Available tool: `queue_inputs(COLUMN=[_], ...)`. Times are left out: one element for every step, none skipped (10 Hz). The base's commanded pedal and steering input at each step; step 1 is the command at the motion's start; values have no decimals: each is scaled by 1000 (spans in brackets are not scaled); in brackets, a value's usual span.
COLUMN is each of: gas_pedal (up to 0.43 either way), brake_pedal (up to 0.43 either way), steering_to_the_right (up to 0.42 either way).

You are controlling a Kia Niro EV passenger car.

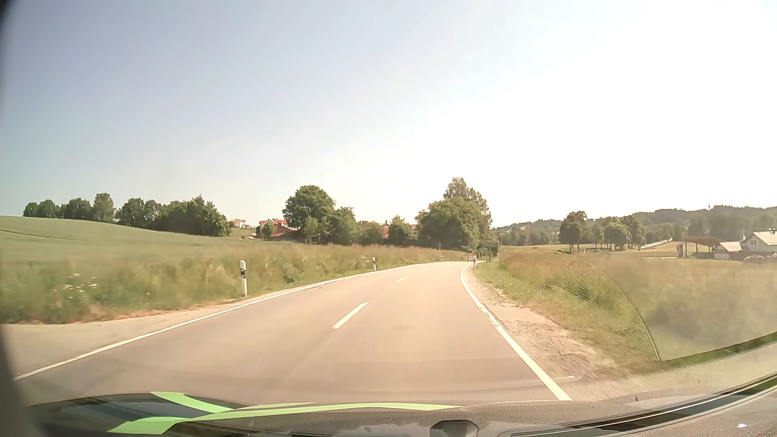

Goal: Follow the waypoints while adhering to traffic rules and regulations

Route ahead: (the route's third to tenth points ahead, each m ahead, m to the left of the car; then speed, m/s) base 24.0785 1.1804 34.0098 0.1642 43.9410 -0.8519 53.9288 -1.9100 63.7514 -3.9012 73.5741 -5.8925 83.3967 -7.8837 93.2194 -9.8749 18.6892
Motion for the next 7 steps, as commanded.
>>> queue_inputs(gas_pedal=[130,118,118,110,110,110,118], brake_pedal=[0,0,0,0,0,0,0], steering_to_the_right=[16,16,16,16,16,16,15])
